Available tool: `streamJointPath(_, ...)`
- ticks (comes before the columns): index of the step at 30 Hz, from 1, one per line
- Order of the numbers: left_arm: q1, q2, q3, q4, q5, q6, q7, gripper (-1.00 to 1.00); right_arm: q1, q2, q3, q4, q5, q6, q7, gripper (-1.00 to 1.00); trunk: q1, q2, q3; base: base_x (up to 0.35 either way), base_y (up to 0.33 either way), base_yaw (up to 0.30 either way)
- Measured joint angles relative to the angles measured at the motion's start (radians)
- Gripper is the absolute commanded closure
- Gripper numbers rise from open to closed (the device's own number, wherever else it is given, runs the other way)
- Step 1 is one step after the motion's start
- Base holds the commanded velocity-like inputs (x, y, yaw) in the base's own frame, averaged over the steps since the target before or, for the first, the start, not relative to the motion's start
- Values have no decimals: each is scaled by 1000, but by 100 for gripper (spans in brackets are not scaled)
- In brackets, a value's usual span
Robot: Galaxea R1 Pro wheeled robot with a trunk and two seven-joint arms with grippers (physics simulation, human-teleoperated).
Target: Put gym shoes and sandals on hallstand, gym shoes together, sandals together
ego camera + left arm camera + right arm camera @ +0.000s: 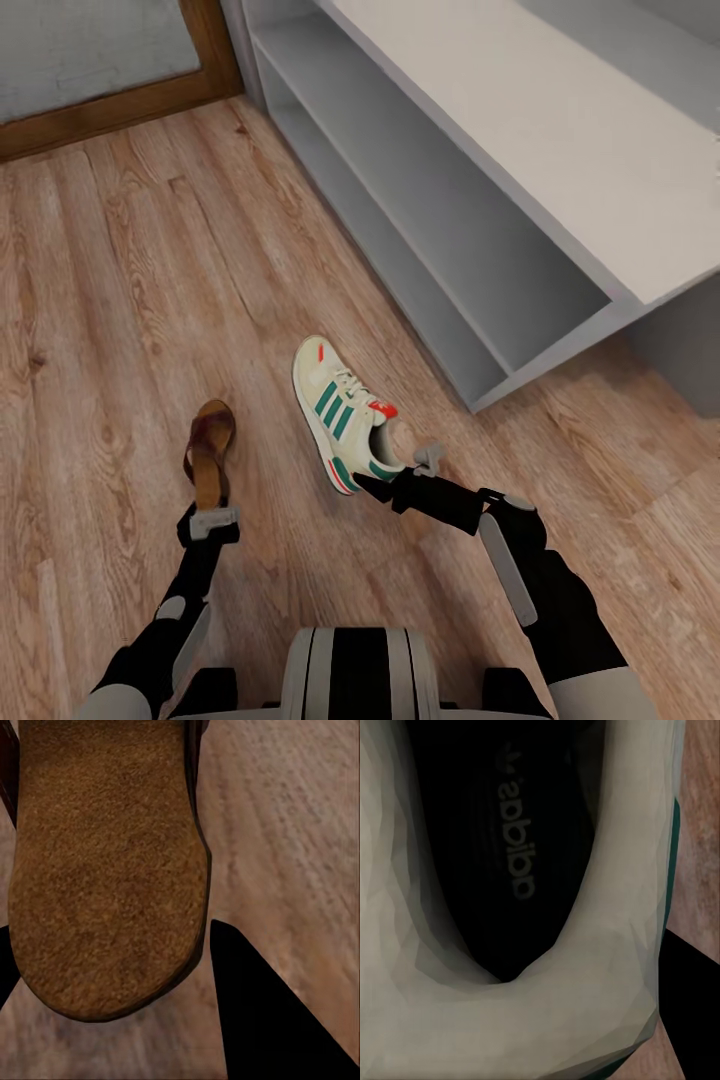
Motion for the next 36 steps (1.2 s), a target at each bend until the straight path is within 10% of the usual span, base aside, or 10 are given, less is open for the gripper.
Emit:
streamJointPath(13, 1, 3, -6, -133, 1, 370, -6, 100, 0, 1, -1, -1, 12, -86, -6, 100, -6, 3, 50, 0, 0, 0)
streamJointPath(27, 4, 27, -3, -84, 5, 403, -9, 100, 0, -6, -4, 6, 68, -106, -41, 100, -12, 6, 104, 0, 0, 0)
streamJointPath(29, 4, 29, -1, -14, 3, 402, -10, 100, 0, -7, -4, 81, 73, -261, -43, 100, -13, 7, 112, 0, 0, 0)
streamJointPath(36, 4, 31, 0, -3, 4, 402, -11, 100, 0, 0, -2, 151, 125, -318, -193, 100, -16, 8, 139, 0, 0, 0)
